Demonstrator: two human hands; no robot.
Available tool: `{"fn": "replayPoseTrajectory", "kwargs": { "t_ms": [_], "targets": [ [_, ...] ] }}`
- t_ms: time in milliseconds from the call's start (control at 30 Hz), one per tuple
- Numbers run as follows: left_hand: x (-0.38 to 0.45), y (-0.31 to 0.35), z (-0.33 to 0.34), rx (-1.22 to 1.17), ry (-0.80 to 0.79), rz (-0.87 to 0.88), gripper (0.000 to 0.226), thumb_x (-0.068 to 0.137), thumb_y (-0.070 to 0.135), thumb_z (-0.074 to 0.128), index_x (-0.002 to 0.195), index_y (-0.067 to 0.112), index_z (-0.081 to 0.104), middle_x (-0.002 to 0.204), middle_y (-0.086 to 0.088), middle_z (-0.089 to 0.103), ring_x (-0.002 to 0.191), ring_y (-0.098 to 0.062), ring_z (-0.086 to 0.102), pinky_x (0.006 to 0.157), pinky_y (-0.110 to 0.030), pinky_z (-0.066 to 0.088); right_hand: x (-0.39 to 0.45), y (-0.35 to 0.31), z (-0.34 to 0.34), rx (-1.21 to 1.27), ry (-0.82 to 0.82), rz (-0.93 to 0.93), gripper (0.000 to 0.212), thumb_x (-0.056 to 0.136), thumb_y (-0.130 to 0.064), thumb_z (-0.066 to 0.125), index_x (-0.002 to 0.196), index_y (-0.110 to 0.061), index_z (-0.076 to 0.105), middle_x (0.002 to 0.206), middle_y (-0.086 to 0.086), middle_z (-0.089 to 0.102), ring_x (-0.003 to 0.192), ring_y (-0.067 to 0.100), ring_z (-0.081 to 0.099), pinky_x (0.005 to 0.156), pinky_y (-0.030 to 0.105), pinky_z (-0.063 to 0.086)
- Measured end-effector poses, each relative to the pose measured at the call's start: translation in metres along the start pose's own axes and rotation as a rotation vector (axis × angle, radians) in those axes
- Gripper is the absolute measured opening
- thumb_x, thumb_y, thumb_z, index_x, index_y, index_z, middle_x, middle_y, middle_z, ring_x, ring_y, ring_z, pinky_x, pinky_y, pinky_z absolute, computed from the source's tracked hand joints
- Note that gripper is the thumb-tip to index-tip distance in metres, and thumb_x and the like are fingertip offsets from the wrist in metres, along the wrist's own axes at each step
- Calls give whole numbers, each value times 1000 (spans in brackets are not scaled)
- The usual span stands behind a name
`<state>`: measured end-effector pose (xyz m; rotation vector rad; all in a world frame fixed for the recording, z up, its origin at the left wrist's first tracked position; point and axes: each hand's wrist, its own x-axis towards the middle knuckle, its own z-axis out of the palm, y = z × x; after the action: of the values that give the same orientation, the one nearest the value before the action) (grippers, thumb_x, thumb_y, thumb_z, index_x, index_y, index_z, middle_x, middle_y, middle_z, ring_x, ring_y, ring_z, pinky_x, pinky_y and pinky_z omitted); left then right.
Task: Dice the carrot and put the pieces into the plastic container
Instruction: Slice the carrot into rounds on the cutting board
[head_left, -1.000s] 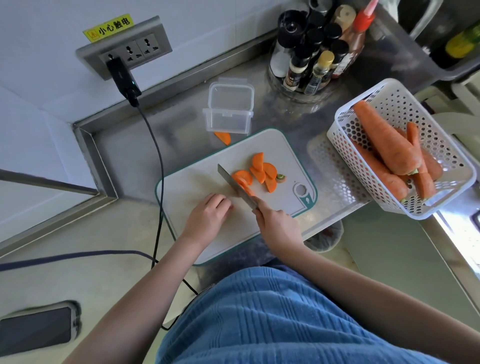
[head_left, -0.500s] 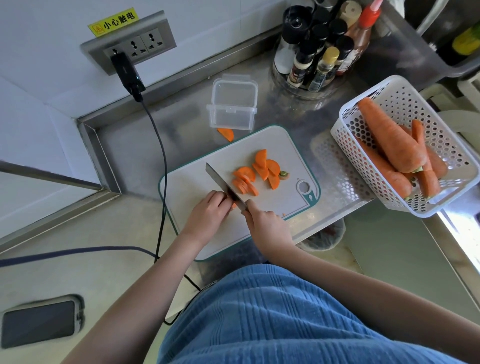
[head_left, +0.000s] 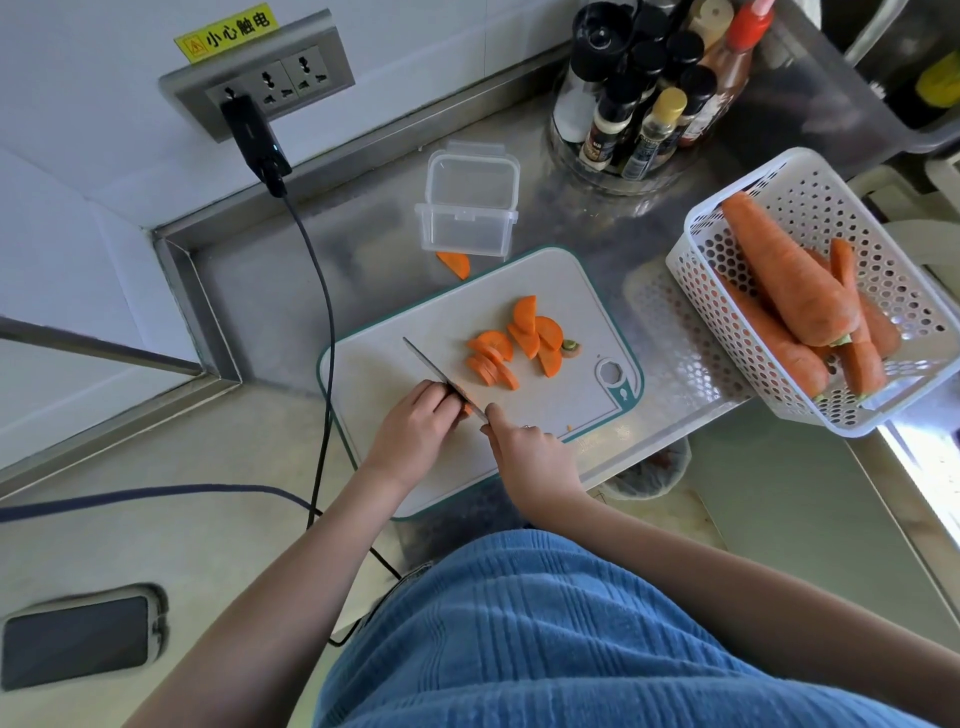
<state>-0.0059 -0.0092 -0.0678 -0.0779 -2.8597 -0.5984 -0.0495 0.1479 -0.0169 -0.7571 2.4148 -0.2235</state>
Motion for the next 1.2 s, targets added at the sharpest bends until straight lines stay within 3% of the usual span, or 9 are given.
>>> {"fn": "replayPoseTrajectory", "kwargs": {
  "t_ms": [200,367,600,800,867,933,1033,1133,1200],
  "targets": [
    [1,-3,1,18,-6,8,21,86,15,47,78,3,63,77,-11,58,83,-24,50,65,-37,53,10,-3,9,44,-17,58,14,102,-14,35,115,-16,30,74,10,51,70,33,57,57,35,38],
    [1,-3,3,14,-2,-16,8,80,7,55,78,3,62,79,-11,58,86,-22,47,68,-34,49,16,-5,7,57,-66,70,37,89,6,36,119,-15,32,82,13,55,76,34,57,60,37,38],
    [0,-2,2,29,-7,16,11,80,5,51,77,3,61,78,-11,59,85,-22,47,69,-31,44,22,-4,8,78,-29,57,19,97,-3,37,112,-14,35,87,15,59,79,37,59,60,37,38],
    [-1,-2,-1,26,-47,-1,15,75,0,47,78,0,61,80,-13,59,87,-23,46,60,-38,56,38,-8,2,112,-33,66,16,100,-9,35,114,-16,40,97,13,60,87,35,60,65,36,37],
    [-1,1,-4,14,-58,-18,11,69,-6,58,78,0,61,80,-13,59,87,-23,45,60,-39,55,37,-4,3,101,-15,65,18,100,-11,35,116,-17,40,98,13,61,88,35,61,66,36,38],
    [-3,2,-3,-7,-55,-53,21,63,-9,72,78,2,62,79,-11,59,85,-23,45,61,-38,55,32,5,5,106,37,101,15,101,-13,36,115,-16,39,93,14,63,84,36,62,64,36,41],
    [-5,3,-3,-14,-49,-68,19,69,-1,77,78,6,62,78,-6,59,84,-21,48,62,-37,53,24,18,4,229,103,150,17,103,-31,33,108,-16,40,84,14,62,76,37,62,66,42,50],
    [-5,3,-4,-4,-32,-49,16,71,2,77,76,8,63,77,-4,60,83,-19,48,62,-33,51,18,24,-4,279,109,108,29,102,-39,33,122,-20,43,83,15,62,78,38,61,68,44,50],
    [-3,3,-5,-5,-20,-31,14,73,3,77,76,8,64,78,-4,61,83,-19,49,63,-32,52,17,25,-8,311,129,98,38,102,-40,34,138,-29,36,89,16,65,82,38,61,72,44,51]
  ]
}}
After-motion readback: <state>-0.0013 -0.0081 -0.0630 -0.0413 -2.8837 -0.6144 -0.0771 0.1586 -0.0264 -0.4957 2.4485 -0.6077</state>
